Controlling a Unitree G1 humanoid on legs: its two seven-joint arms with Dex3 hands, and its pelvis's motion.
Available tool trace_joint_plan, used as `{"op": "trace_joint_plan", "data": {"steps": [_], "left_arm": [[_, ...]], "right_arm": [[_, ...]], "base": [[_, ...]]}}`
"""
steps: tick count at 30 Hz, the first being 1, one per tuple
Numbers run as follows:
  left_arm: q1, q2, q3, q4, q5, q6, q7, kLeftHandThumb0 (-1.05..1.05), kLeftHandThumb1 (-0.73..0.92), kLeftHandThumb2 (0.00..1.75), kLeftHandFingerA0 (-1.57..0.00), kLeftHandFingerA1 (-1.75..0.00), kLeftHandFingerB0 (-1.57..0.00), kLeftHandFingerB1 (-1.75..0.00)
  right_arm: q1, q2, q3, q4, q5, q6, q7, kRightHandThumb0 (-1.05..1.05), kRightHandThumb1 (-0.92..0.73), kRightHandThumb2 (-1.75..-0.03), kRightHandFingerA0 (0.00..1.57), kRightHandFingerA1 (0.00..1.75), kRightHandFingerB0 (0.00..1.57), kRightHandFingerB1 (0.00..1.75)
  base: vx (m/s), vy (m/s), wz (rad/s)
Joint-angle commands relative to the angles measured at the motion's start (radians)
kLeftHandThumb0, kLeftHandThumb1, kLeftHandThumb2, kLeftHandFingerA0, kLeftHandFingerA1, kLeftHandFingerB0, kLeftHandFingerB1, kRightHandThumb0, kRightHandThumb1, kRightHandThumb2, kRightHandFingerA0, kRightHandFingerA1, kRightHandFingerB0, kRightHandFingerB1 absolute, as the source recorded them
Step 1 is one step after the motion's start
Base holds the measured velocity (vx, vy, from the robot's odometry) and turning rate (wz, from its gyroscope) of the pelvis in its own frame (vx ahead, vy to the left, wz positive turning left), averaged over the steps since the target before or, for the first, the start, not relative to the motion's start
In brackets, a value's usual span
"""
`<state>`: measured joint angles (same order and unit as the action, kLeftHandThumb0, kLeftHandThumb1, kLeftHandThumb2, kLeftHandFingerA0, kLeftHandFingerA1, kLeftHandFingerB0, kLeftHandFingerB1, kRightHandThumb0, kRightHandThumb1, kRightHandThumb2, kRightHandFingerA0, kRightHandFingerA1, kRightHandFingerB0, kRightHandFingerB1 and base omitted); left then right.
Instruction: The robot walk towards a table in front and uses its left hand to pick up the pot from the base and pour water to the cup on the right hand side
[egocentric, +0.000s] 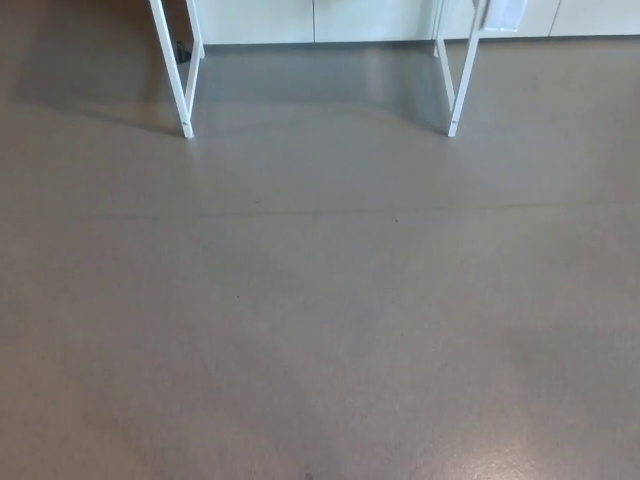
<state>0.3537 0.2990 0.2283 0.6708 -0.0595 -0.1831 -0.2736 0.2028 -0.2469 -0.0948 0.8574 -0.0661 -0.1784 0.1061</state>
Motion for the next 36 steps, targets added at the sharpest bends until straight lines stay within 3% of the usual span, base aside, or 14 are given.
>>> {"op": "trace_joint_plan", "data": {"steps": [1, 8, 9, 10, 11, 16, 17, 18, 36], "left_arm": [[0.010, 0.022, -0.007, 0.035, 0.021, -0.077, 0.014, -0.29, 0.60, 0.58, -0.49, -0.36, -0.32, -0.31], [0.066, 0.022, -0.013, 0.030, 0.019, -0.065, 0.013, -0.29, 0.59, 0.58, -0.49, -0.36, -0.32, -0.31], [0.062, 0.024, -0.012, 0.035, 0.017, -0.068, 0.010, -0.29, 0.59, 0.58, -0.48, -0.36, -0.32, -0.31], [0.057, 0.026, -0.011, 0.042, 0.014, -0.071, 0.007, -0.29, 0.59, 0.58, -0.48, -0.36, -0.32, -0.31], [0.053, 0.027, -0.010, 0.051, 0.014, -0.076, 0.008, -0.30, 0.59, 0.58, -0.49, -0.36, -0.33, -0.32], [0.041, 0.033, -0.016, 0.085, 0.022, -0.105, 0.013, -0.29, 0.59, 0.58, -0.49, -0.36, -0.33, -0.32], [0.053, 0.031, -0.020, 0.086, 0.026, -0.117, 0.016, -0.30, 0.60, 0.59, -0.51, -0.37, -0.35, -0.33], [0.059, 0.031, -0.023, 0.085, 0.028, -0.116, 0.016, -0.30, 0.60, 0.58, -0.49, -0.36, -0.34, -0.32], [-0.008, 0.040, -0.051, 0.082, 0.026, -0.109, 0.030, -0.30, 0.61, 0.59, -0.50, -0.36, -0.36, -0.33]], "right_arm": [[0.042, -0.006, -0.017, 0.000, 0.028, -0.054, 0.017, -0.32, -0.64, -0.59, 0.71, 0.58, 0.44, 0.43], [0.112, -0.002, -0.015, -0.025, 0.032, -0.053, 0.043, -0.36, -0.67, -0.60, 0.63, 0.57, 0.40, 0.42], [0.101, -0.001, -0.016, -0.006, 0.033, -0.055, 0.040, -0.43, -0.51, -0.85, 0.60, 0.67, 0.35, 0.53], [0.087, 0.000, -0.018, 0.017, 0.033, -0.058, 0.037, -0.43, -0.51, -0.85, 0.60, 0.67, 0.35, 0.53], [0.070, 0.000, -0.021, 0.055, 0.036, -0.069, 0.039, -0.38, -0.64, -0.58, 0.66, 0.62, 0.44, 0.43], [0.034, 0.000, -0.029, 0.142, 0.043, -0.104, 0.044, -0.38, -0.64, -0.58, 0.66, 0.62, 0.44, 0.43], [0.051, -0.002, -0.026, 0.127, 0.042, -0.108, 0.048, -0.42, -0.51, -0.84, 0.62, 0.68, 0.37, 0.54], [0.060, -0.004, -0.021, 0.120, 0.037, -0.107, 0.048, -0.38, -0.65, -0.58, 0.68, 0.60, 0.43, 0.41], [0.023, -0.011, -0.026, 0.101, 0.053, -0.102, 0.068, -0.38, -0.65, -0.59, 0.62, 0.56, 0.42, 0.42]], "base": [[0.00, 0.000, 0.00], [0.00, 0.000, 0.00], [0.00, 0.000, 0.00], [0.00, 0.000, 0.00], [0.00, 0.000, 0.00], [0.03, -0.002, 0.03], [0.03, 0.004, 0.07], [0.00, -0.050, 0.14], [0.10, 0.149, -0.04]]}}
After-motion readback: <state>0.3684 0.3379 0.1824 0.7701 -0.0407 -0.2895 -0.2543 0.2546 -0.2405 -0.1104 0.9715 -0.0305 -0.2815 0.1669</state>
